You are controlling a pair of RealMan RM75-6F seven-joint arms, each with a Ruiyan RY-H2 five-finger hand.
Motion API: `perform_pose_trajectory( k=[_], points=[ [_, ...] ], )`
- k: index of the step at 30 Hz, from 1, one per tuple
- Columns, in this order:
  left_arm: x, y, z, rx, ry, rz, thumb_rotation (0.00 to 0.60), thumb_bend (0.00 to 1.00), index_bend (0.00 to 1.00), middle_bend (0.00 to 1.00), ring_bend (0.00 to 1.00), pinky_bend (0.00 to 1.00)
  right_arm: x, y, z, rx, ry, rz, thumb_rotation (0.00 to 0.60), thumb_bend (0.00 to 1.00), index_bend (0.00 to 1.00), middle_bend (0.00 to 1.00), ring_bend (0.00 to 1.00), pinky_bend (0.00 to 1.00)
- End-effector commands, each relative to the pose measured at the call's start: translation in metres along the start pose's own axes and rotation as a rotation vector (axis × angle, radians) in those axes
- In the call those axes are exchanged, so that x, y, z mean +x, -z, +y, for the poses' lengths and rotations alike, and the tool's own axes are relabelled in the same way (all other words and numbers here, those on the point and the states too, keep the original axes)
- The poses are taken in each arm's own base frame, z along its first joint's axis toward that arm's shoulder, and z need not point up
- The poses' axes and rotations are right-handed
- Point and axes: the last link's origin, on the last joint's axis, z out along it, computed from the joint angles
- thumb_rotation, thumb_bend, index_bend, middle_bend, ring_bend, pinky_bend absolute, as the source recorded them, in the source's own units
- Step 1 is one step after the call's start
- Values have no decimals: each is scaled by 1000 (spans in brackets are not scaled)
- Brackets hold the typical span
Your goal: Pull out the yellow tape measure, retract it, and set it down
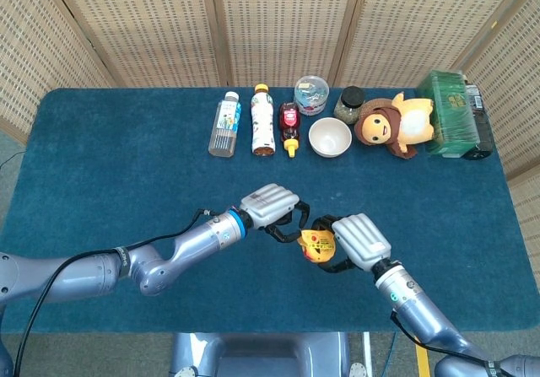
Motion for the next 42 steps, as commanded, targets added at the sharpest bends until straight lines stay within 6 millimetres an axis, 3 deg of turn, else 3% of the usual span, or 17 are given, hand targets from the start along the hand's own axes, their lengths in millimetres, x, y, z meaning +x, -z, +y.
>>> perform_pose_trajectory(
  k=[1, 42],
  points=[
    [-1, 0, 0, 1, 3, -4, 548, 264, 485, 1000, 1000, 991, 0, 0, 0, -1, 0, -1, 504, 242, 477, 502, 516, 504],
    [-2, -5, 3, -5, 29, 11, 552, 264, 485, 1000, 1000, 991, 2, 0, -2, 1, -9, 5, 505, 242, 484, 506, 516, 509]
  ],
)
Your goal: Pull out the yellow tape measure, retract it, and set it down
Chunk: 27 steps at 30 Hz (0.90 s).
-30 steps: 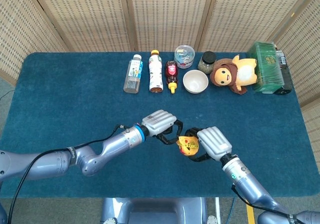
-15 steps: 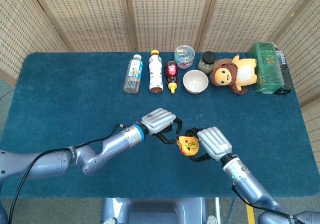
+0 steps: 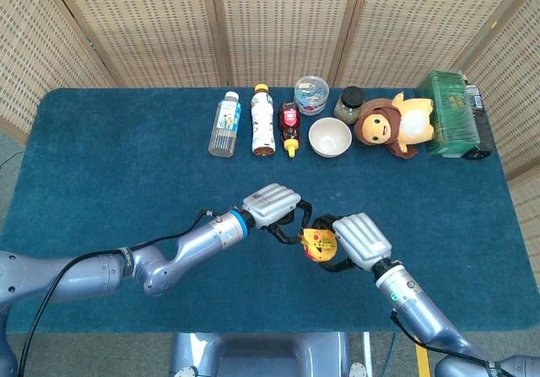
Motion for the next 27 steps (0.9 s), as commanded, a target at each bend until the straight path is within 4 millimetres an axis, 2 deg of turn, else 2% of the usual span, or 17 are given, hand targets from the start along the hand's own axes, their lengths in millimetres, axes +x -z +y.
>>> perform_pose_trajectory(
  k=[1, 9, 15, 27],
  points=[
    [0, 0, 1, -2, -1, 0, 551, 264, 485, 1000, 1000, 991, 0, 0, -1, 2, -2, 1, 504, 242, 485, 506, 516, 509],
    [0, 1, 0, -1, 4, -1, 556, 264, 487, 1000, 1000, 991, 2, 1, 1, -7, -2, 6, 504, 244, 487, 507, 516, 510],
    [0, 2, -1, 2, 2, 0, 555, 264, 539, 1000, 1000, 991, 3, 1, 3, -11, -3, 9, 501, 243, 487, 507, 516, 512],
    [3, 3, -3, 5, 5, 14, 557, 271, 575, 1000, 1000, 991, 1, 0, 5, -15, 4, 2, 504, 243, 490, 510, 518, 513]
  ],
)
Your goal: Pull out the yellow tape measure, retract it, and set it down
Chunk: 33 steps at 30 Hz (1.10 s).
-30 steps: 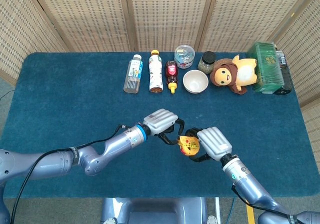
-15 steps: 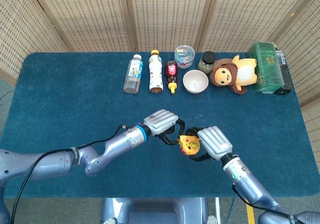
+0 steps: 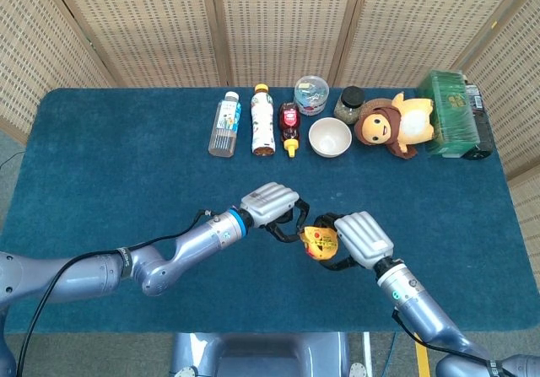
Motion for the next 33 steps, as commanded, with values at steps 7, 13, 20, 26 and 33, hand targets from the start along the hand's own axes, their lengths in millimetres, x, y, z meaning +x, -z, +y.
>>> perform_pose_trajectory(
  k=[7, 13, 20, 26, 33],
  points=[
    [0, 0, -1, 4, 4, 3, 560, 280, 583, 1000, 1000, 991, -1, 0, 0, 3, 1, -2, 506, 242, 493, 514, 520, 516],
    [-1, -2, 1, 0, 9, 4, 600, 300, 604, 1000, 1000, 991, -1, 1, -1, 4, 2, -3, 502, 243, 496, 516, 524, 519],
    [-1, -3, 1, 4, 16, 5, 600, 330, 654, 1000, 1000, 991, -1, 1, -1, 5, 5, -3, 502, 243, 499, 520, 527, 520],
    [-2, -3, 1, 6, 18, 4, 600, 340, 677, 1000, 1000, 991, 0, 2, 1, 1, 8, -4, 500, 242, 501, 521, 527, 521],
    [1, 0, -3, 12, 27, 12, 600, 341, 678, 1000, 1000, 991, 0, 3, 3, -2, 11, -4, 504, 243, 502, 523, 530, 525]
  ],
)
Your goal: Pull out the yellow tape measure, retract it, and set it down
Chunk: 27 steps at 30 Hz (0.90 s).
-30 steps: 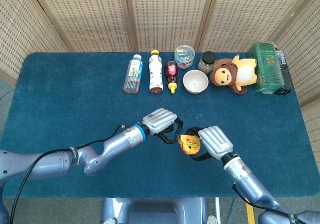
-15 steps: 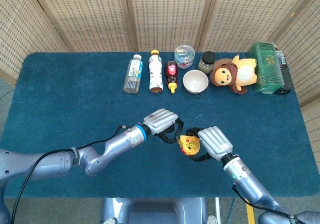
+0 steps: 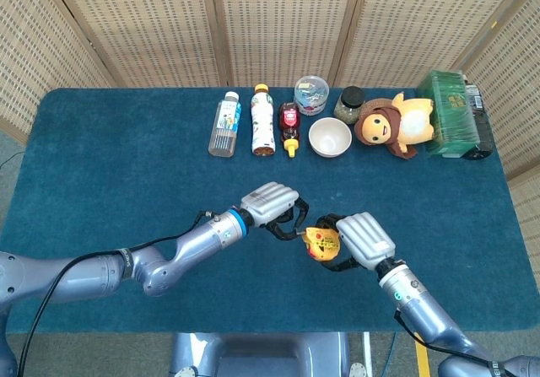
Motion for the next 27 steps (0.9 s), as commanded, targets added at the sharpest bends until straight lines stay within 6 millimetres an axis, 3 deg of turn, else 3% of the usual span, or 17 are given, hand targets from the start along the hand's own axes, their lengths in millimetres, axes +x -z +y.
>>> perform_pose_trajectory(
  k=[1, 11, 27],
  points=[
    [0, 1, -2, 4, 2, 0, 600, 341, 677, 1000, 1000, 991, 0, 0, 1, -1, 1, -1, 506, 242, 503, 524, 530, 525],
    [1, 13, -18, 36, 23, 3, 600, 340, 677, 1000, 1000, 991, 2, 4, 8, -21, 15, -2, 503, 243, 504, 525, 533, 526],
    [6, 49, -54, 109, 76, 31, 600, 341, 678, 1000, 1000, 991, 1, 14, 30, -76, 62, -24, 503, 243, 511, 531, 538, 528]
  ],
)
